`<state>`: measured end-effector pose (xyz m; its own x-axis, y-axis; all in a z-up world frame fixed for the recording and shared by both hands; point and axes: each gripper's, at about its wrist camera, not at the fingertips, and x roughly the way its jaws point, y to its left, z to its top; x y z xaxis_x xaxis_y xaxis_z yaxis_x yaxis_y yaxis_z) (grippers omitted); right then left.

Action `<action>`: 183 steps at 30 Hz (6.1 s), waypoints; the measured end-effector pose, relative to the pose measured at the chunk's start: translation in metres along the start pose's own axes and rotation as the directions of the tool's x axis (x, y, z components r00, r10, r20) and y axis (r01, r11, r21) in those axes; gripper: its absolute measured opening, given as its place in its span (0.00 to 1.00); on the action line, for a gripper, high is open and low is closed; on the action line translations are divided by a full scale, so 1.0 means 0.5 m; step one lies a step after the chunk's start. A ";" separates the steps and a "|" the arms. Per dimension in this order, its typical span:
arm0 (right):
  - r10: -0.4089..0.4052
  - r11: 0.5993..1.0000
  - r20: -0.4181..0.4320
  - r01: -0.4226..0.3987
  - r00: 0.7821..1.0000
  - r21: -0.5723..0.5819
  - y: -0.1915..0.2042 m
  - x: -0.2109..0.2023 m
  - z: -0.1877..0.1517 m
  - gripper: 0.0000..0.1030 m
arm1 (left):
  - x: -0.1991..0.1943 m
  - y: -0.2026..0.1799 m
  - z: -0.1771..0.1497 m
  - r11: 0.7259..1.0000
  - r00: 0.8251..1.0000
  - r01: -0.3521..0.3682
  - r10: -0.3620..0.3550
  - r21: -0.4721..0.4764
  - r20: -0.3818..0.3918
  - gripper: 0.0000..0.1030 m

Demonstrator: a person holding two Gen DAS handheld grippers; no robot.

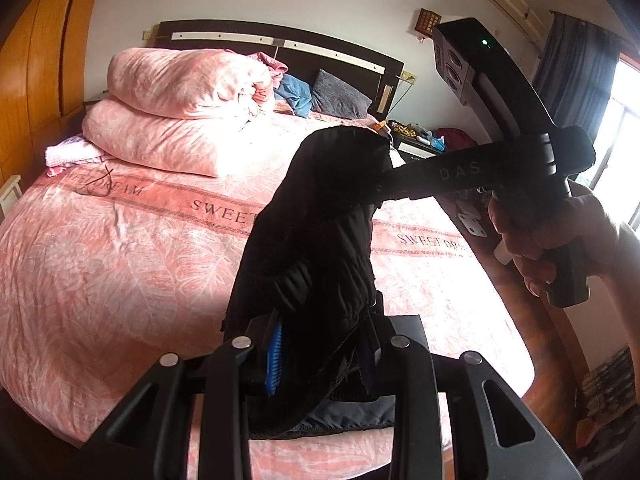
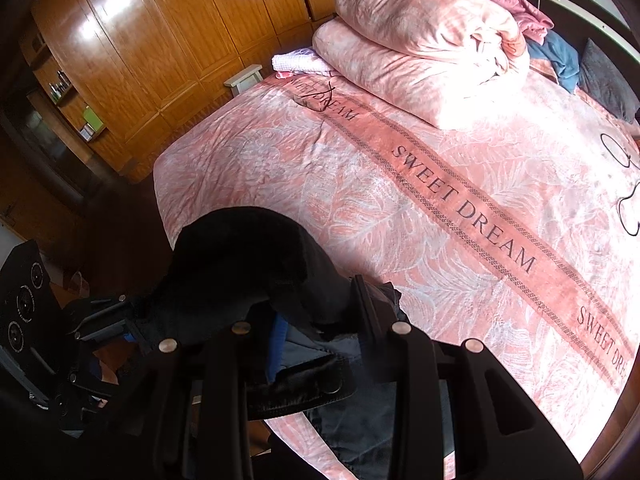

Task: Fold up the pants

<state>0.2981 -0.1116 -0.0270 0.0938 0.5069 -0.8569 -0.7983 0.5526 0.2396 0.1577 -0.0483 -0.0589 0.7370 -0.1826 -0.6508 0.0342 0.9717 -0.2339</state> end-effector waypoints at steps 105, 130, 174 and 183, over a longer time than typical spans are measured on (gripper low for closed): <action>-0.101 0.788 0.354 -0.143 0.930 0.599 -0.410 -0.062 -0.629 0.50 | 0.297 -0.066 -0.143 0.966 0.923 0.257 -0.250 -0.015 -0.291 0.73; -0.097 0.722 0.261 -0.113 0.960 0.683 -0.239 0.063 -0.690 0.37 | 0.310 0.128 -0.185 1.000 0.953 0.001 -0.004 -0.011 -0.302 0.77; -0.169 0.555 0.144 -0.027 0.975 0.831 -0.431 0.131 -0.651 0.80 | 0.435 0.330 -0.110 0.923 0.820 0.171 -0.327 -0.344 -0.470 0.91; 0.038 0.399 0.211 -0.209 0.977 0.893 -0.434 0.100 -0.832 0.94 | 0.521 0.386 -0.123 0.795 0.646 0.306 -0.578 -0.524 -0.499 0.96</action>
<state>0.2284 -0.4815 -0.3115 0.1870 0.6558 -0.7314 0.1933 0.7055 0.6819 0.3148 0.0825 -0.3183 0.1195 -0.7542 -0.6456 -0.1015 0.6376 -0.7637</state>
